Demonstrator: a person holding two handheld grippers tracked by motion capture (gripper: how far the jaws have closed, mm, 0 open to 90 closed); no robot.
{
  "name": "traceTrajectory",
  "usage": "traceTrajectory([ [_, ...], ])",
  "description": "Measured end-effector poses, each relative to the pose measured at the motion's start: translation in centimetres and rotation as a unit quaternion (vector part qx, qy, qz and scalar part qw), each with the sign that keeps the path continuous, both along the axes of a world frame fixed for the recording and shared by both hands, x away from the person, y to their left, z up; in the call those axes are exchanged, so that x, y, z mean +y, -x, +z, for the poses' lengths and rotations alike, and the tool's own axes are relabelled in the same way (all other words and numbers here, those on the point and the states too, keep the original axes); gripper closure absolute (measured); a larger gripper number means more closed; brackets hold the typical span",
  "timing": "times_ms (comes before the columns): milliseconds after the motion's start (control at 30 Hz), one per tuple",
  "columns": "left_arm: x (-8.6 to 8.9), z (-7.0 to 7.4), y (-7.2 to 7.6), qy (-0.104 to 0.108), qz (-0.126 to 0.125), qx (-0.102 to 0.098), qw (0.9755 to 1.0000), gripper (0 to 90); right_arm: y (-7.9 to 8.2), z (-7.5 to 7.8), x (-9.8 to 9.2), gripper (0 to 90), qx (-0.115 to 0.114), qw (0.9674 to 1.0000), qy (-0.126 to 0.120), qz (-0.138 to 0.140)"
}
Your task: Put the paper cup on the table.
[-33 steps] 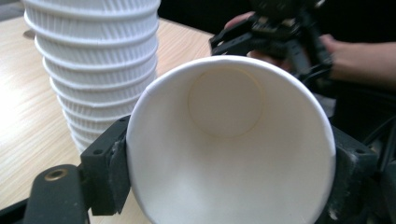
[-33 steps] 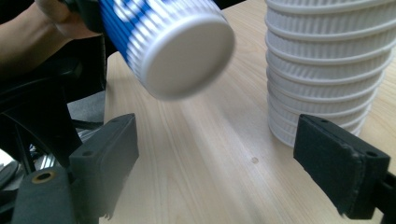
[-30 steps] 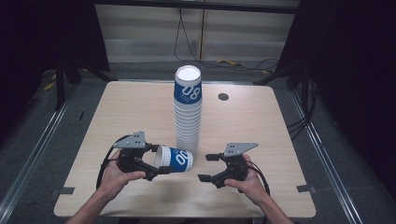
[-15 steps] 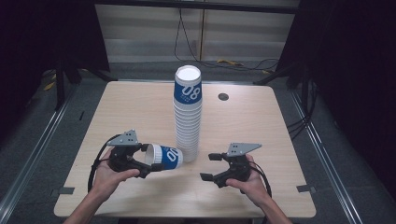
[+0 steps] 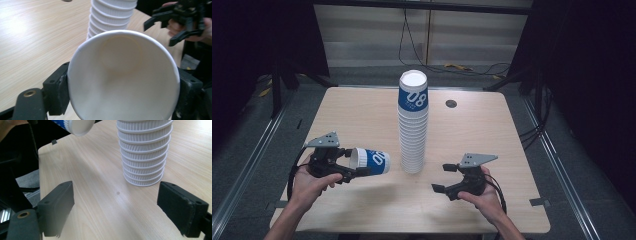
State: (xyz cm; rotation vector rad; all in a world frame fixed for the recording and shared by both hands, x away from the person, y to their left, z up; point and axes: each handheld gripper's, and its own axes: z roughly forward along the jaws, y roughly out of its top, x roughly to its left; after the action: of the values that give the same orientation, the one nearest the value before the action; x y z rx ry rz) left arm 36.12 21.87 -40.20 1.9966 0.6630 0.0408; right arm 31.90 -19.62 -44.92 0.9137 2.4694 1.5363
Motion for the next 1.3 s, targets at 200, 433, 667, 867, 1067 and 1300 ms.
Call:
traceTrajectory([
  [200,0.5,-0.3,-0.7,-0.027,0.018,0.012,0.9994,18.5,-0.2,-0.2,0.2,14.5,0.009,1.0,0.0,0.002],
  [433,1.0,0.1,-1.5,-0.063,0.023,0.007,0.9977,18.4,-0.4,-0.3,0.4,15.0,0.011,0.9998,0.003,0.013],
  [667,1.0,0.1,-2.8,-0.117,0.042,0.01,0.9922,18.3,-0.6,-0.4,0.5,15.0,0.013,0.9998,0.005,0.012],
  [867,0.8,-0.3,-3.9,-0.171,0.056,0.033,0.9831,18.3,-0.6,-0.5,0.3,15.0,0.015,0.9998,0.005,0.009],
  [1067,0.8,-0.5,-5.1,-0.21,0.063,0.033,0.9751,18.1,-0.5,-0.5,0.3,15.0,0.013,0.9998,0.005,0.01],
  [1300,1.0,-0.4,-6.0,-0.244,0.064,0.042,0.9667,18.1,-0.6,-0.6,0.3,15.0,0.013,0.9998,0.007,0.01],
])
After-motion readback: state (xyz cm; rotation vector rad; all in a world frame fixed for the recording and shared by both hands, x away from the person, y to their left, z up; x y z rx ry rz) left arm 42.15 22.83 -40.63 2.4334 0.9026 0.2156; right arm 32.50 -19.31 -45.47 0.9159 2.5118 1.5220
